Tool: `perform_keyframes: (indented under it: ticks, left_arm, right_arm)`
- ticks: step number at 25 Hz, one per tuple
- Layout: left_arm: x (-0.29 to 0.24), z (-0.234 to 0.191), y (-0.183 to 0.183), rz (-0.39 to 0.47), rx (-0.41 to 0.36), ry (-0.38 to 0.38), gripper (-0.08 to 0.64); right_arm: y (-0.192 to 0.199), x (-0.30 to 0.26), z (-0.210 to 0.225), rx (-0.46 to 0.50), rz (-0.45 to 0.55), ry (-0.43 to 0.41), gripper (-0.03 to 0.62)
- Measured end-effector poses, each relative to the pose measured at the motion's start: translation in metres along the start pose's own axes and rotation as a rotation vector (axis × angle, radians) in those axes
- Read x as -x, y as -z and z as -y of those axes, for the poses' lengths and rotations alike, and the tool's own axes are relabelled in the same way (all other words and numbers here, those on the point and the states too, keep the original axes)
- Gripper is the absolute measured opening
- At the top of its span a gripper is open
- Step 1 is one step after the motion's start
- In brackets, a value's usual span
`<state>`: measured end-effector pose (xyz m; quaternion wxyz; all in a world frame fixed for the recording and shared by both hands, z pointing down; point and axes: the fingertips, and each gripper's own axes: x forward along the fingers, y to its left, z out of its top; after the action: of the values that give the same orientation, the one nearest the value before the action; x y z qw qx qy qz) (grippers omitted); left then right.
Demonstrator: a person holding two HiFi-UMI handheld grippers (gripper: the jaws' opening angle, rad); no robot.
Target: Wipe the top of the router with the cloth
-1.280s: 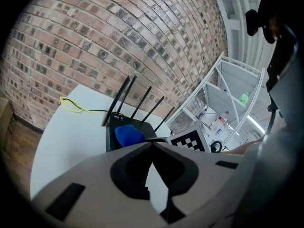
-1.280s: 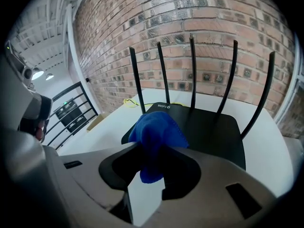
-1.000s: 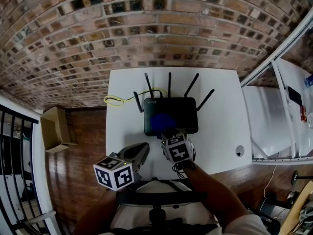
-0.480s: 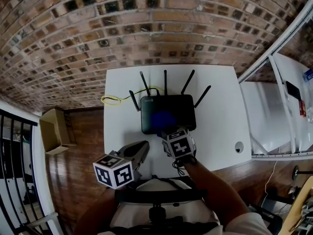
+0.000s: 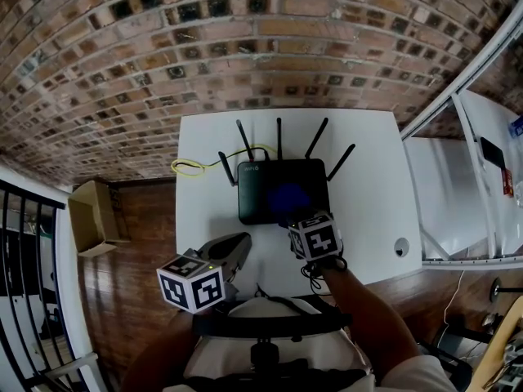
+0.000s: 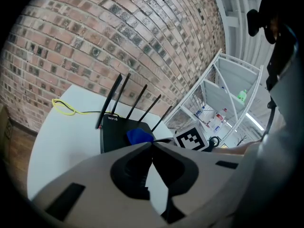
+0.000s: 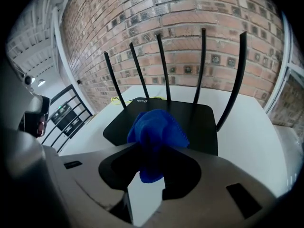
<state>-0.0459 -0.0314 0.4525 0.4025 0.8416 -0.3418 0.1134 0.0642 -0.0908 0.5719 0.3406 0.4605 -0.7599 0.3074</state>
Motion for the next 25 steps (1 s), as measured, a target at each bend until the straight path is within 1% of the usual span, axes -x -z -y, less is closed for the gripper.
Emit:
perform_keyframes:
  ticks: [6, 11, 14, 20, 25]
  left_arm:
    - [-0.004, 0.002, 0.000, -0.012, 0.005, 0.001, 0.029]
    - [-0.007, 0.004, -0.004, -0.004, -0.021, -0.007, 0.029]
    - [-0.010, 0.005, -0.004, -0.003, -0.004, -0.005, 0.029]
    - [-0.017, 0.011, 0.000, -0.010, 0.003, 0.007, 0.030]
    - [-0.023, 0.020, 0.000, -0.015, -0.008, 0.018, 0.029]
  right_arm:
    - [0.006, 0.010, 0.027, -0.039, -0.012, 0.018, 0.129]
    - [0.009, 0.017, 0.048, -0.049, -0.003, 0.036, 0.129]
    - [0.012, 0.019, 0.060, -0.056, -0.003, 0.040, 0.129]
    - [0.019, 0.027, 0.084, -0.068, -0.009, 0.076, 0.128]
    - [0.028, 0.038, 0.106, -0.094, -0.021, 0.126, 0.126]
